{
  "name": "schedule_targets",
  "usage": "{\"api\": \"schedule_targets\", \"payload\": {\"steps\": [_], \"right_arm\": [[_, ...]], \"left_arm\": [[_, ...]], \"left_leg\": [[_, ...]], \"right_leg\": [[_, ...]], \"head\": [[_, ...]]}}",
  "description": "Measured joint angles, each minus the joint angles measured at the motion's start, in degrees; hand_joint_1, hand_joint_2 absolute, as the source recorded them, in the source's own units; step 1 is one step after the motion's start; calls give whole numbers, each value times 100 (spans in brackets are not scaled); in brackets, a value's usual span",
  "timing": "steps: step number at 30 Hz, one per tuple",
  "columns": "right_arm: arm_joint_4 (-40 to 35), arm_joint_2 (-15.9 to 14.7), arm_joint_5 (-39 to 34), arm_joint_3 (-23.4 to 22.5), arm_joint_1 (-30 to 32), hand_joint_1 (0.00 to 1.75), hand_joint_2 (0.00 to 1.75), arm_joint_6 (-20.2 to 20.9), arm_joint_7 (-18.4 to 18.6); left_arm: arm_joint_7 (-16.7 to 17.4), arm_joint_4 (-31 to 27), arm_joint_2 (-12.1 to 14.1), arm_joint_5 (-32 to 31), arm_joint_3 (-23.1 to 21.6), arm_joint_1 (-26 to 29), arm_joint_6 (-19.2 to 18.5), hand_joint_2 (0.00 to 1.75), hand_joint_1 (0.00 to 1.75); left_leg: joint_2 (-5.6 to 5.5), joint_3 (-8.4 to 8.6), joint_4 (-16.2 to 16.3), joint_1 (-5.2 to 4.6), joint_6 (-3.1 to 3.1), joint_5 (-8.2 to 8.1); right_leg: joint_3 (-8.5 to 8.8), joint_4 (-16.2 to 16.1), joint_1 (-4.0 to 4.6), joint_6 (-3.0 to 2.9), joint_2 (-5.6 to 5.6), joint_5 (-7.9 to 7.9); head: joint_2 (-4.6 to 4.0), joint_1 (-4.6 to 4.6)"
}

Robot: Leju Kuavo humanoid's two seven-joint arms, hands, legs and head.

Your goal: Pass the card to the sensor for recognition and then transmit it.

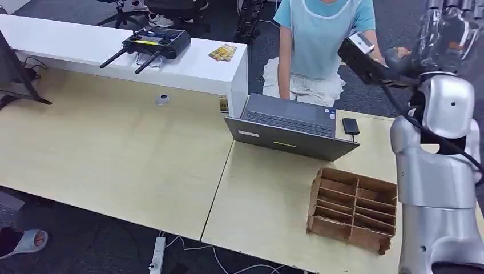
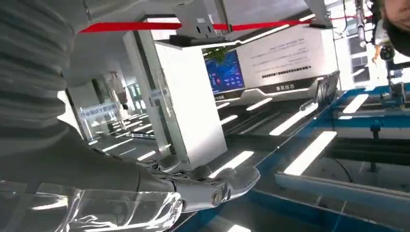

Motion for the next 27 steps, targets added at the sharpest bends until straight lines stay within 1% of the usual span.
{"api": "schedule_targets", "payload": {"steps": [6,10,18,25,26,27], "right_arm": [[680,0,2,-87,-202,0,175,-13,112],[980,0,2,-168,-273,0,175,-17,212],[1408,-26,2,-177,-428,0,175,-31,394],[1524,-63,2,-223,-471,0,175,-83,398],[1524,-63,2,-258,-471,155,175,-109,389],[1524,-66,2,-282,-472,175,175,-116,391]], "left_arm": [[0,0,9,-30,-33,1,-2,0,0],[0,0,13,-66,-42,1,2,0,0],[0,0,22,-72,-46,0,-2,0,0],[13,0,22,-72,-46,1,-2,0,0],[13,0,22,-70,-46,1,-2,0,0],[13,0,22,-72,-46,1,-2,0,0]], "left_leg": [[0,0,0,0,0,0],[0,0,1,0,0,0],[0,0,1,0,0,0],[1,1,2,0,-1,0],[0,0,2,0,-1,0],[0,1,2,0,-1,0]], "right_leg": [[0,0,0,0,0,0],[-1,0,0,0,0,0],[-2,0,0,0,0,0],[-3,0,0,0,2,1],[-3,-1,0,0,1,1],[-3,0,0,0,1,1]], "head": [[-2,2],[0,2],[0,0],[0,2],[-2,2],[0,0]]}}
